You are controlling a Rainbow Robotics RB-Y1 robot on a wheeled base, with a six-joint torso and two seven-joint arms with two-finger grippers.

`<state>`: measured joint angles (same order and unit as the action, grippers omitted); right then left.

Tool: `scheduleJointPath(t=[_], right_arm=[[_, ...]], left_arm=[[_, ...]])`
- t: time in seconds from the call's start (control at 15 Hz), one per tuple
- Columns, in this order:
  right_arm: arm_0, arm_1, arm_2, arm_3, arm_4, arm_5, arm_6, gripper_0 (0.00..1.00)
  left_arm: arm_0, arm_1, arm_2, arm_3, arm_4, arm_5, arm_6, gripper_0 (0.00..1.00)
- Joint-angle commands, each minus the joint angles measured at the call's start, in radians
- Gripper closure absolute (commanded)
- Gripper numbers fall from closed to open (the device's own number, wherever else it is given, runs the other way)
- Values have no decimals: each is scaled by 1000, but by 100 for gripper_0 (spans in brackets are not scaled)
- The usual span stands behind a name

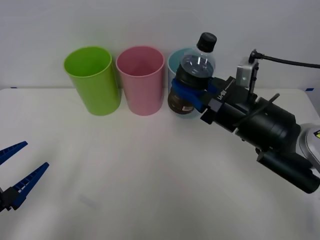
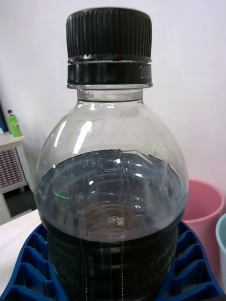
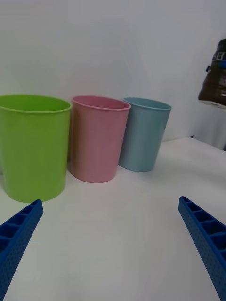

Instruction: Grasp the object on the table and drop it into the matching bin: aluminum can to the light blue bin, PET bottle to the pink bin.

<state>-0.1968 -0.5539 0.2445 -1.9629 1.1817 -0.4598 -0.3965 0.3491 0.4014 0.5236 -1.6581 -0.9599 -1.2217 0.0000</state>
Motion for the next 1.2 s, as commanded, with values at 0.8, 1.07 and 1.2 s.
scheduleJointPath(t=[0.8, 1.07, 1.2], right_arm=[[-475, 335, 9, 568, 223, 86, -18, 100], [-606, 430, 7, 763, 271, 185, -7, 100], [-664, 459, 9, 848, 279, 237, 5, 100]], left_arm=[[0, 0, 0, 0, 0, 0, 0, 0], [0, 0, 0, 0, 0, 0, 0, 0], [0, 0, 0, 0, 0, 0, 0, 0]])
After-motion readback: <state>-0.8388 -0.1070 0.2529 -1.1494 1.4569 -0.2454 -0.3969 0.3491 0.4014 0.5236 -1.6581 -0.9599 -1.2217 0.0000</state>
